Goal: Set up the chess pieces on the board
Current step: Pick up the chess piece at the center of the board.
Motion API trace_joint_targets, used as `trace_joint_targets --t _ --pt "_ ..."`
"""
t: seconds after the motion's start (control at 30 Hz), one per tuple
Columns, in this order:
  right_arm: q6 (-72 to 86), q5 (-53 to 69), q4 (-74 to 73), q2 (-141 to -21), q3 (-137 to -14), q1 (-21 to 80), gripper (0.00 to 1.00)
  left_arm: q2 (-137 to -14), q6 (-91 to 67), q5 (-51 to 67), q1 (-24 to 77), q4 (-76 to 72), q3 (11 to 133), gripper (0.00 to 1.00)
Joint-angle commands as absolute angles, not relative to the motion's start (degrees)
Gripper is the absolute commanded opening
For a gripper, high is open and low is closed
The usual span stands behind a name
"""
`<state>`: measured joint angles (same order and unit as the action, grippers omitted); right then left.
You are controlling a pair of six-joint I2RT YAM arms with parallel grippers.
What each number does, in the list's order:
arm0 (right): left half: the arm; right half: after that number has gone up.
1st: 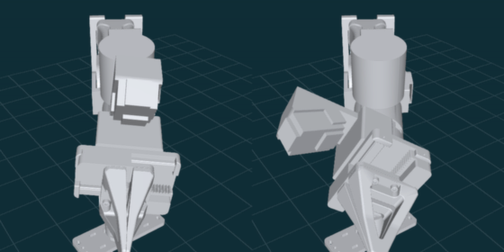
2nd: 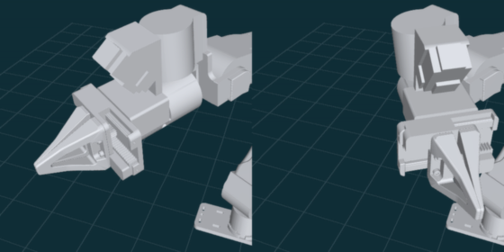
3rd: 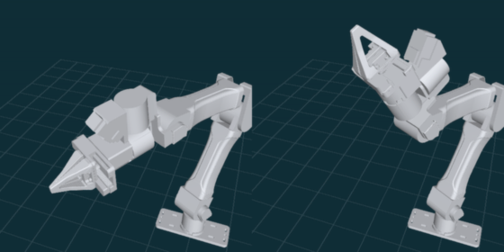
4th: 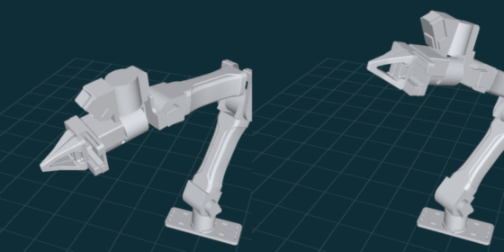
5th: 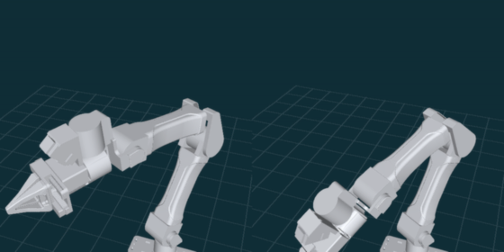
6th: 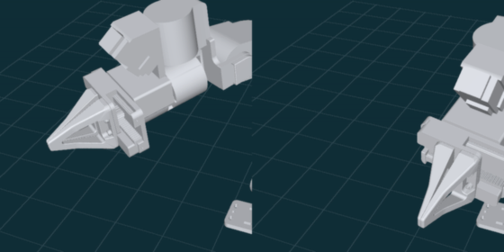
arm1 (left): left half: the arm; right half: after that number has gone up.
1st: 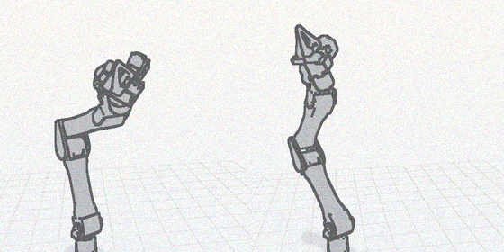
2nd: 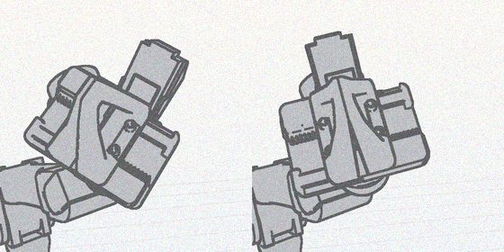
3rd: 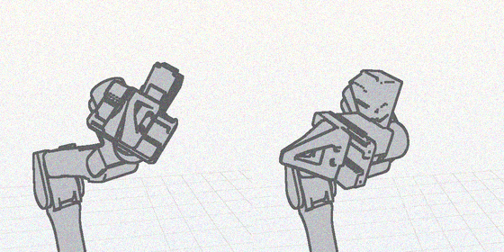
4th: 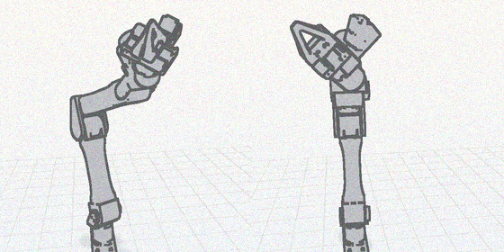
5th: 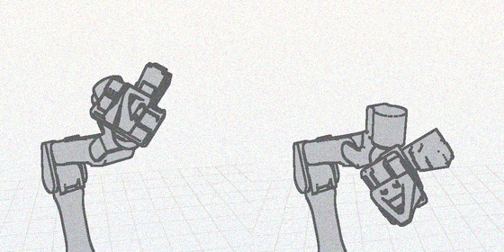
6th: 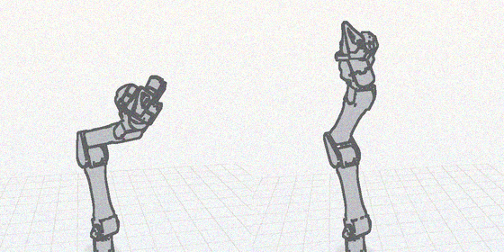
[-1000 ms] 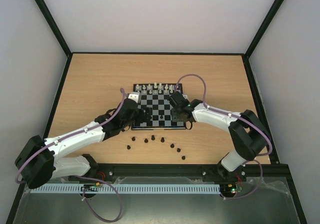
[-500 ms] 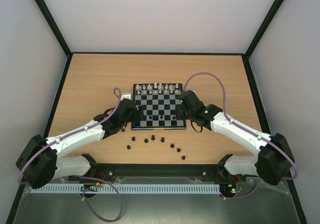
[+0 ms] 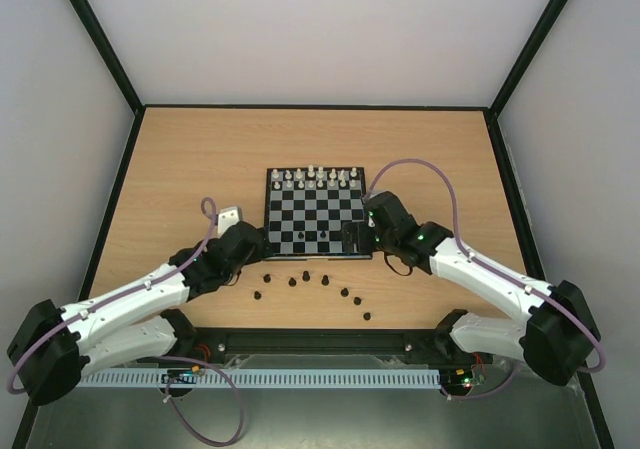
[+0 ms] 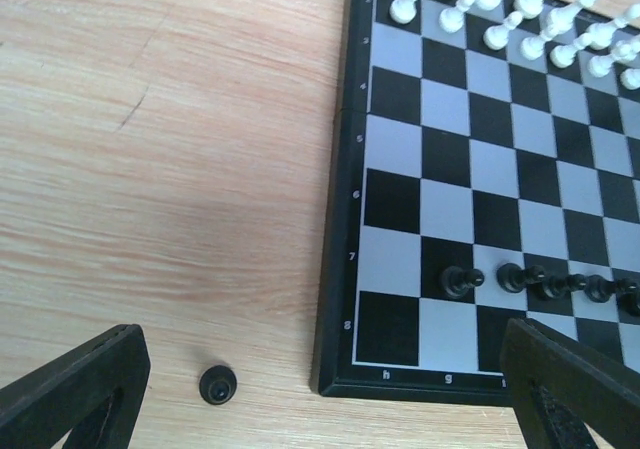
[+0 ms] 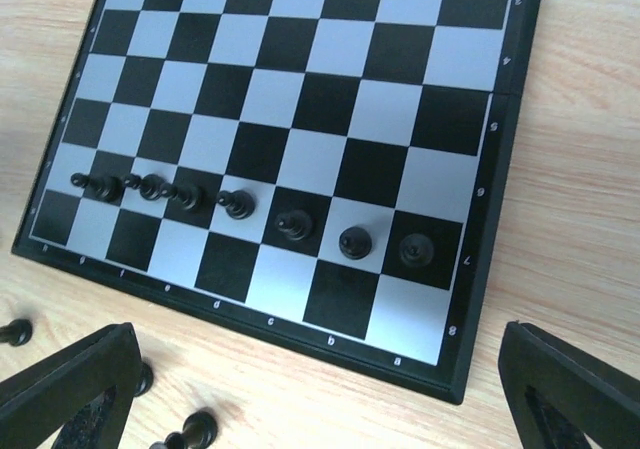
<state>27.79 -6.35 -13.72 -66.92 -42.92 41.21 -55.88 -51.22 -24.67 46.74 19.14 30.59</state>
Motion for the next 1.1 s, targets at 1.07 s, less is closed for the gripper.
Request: trace_joint_targets --t 1.07 --pt "27.6 -0.5 -9.6 -66.5 -38.8 40.9 0.99 -59.3 -61.0 -27.6 50.7 22.4 21.9 0.99"
